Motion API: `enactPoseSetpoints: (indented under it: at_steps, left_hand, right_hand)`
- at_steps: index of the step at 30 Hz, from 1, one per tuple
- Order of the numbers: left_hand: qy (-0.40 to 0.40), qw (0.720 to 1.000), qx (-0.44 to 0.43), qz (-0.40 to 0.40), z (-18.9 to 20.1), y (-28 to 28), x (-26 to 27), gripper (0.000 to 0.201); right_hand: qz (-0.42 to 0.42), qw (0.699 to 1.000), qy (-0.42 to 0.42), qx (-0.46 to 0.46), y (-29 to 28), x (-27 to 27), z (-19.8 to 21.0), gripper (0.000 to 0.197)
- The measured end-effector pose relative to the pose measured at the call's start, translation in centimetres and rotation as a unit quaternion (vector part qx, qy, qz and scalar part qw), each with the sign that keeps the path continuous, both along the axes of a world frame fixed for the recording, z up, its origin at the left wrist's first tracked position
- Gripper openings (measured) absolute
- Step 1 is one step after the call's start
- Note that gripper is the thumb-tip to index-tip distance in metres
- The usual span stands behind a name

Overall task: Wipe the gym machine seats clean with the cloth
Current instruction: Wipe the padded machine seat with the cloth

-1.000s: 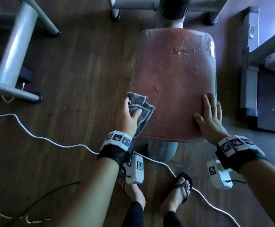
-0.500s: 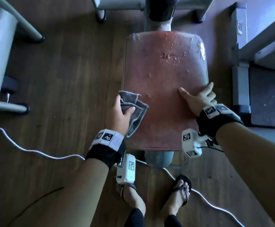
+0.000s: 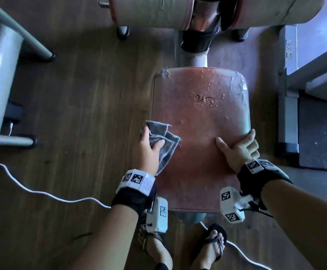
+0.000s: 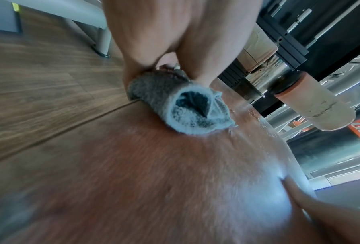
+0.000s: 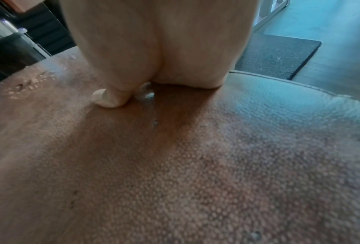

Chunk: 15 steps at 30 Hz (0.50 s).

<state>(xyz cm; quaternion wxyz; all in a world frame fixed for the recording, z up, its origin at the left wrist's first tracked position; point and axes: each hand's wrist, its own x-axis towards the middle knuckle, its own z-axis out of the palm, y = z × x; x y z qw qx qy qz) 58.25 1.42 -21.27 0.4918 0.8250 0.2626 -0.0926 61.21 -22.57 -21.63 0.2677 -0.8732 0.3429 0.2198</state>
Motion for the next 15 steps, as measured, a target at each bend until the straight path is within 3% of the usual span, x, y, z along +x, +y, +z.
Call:
enactPoseSetpoints:
  at_steps: [8,15]
  left_hand:
    - [-0.005,1.0,0.024,0.006,0.8,-0.6,-2.0,0.068]
    - [0.019,1.0,-0.002,0.004,0.0,0.1,1.1,0.067]
  right_hand:
    - [0.0,1.0,0.011,0.011,0.1,0.4,0.5,0.116]
    - [0.005,1.0,0.021,0.011,-0.1,0.4,0.5,0.116]
